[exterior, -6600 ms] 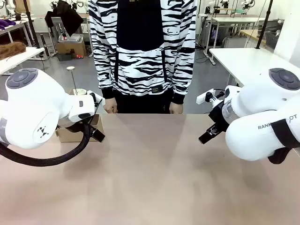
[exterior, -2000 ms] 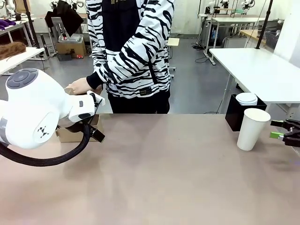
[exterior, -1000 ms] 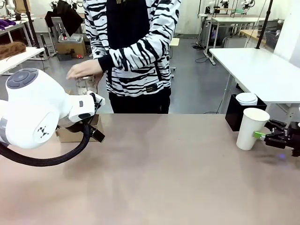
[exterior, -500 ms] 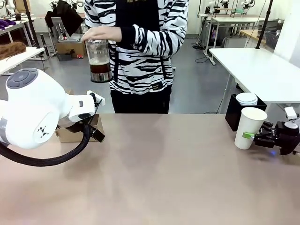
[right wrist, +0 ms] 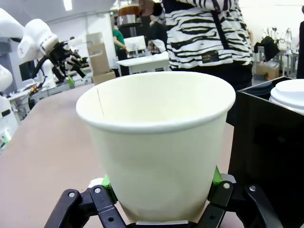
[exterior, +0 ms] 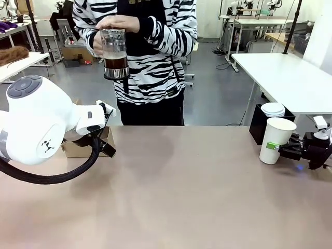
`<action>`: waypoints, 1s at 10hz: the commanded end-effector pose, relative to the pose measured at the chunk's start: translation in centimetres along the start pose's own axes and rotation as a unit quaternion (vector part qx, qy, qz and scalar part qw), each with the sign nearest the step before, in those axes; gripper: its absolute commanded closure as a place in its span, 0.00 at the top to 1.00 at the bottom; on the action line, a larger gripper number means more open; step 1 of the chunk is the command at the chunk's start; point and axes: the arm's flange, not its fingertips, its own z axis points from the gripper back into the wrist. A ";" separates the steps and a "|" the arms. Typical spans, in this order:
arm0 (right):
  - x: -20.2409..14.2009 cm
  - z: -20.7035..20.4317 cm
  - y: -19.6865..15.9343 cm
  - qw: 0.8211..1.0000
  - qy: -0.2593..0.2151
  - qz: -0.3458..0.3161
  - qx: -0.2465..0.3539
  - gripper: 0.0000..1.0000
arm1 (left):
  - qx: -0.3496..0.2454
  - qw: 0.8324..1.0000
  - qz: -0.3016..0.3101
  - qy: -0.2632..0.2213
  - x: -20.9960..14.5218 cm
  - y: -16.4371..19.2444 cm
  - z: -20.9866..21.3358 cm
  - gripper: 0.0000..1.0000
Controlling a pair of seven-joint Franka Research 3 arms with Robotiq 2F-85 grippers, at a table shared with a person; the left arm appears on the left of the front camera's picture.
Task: Pour a drink into a cup and package it in a carrier.
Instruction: Pick up the 600 ml Paper Cup and place it in the middle top area of the table.
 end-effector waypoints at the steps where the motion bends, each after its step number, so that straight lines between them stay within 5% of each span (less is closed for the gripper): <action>1: 0.0 -0.3 0.1 1.000 -0.001 0.012 0.001 0.80 | -0.001 1.000 0.000 -0.001 0.0 0.0 0.0 1.00; 3: 0.0 0.0 0.0 1.000 0.000 0.001 0.000 0.81 | -0.001 1.000 0.000 -0.001 0.0 0.0 0.0 1.00; 6: 4.5 -1.9 3.3 1.000 0.007 0.015 -0.021 0.81 | -0.001 1.000 0.000 -0.001 0.0 0.0 0.0 1.00; 10: 9.0 -14.3 2.5 0.999 0.031 -0.004 -0.033 0.81 | -0.001 1.000 0.000 -0.001 0.0 0.0 0.0 1.00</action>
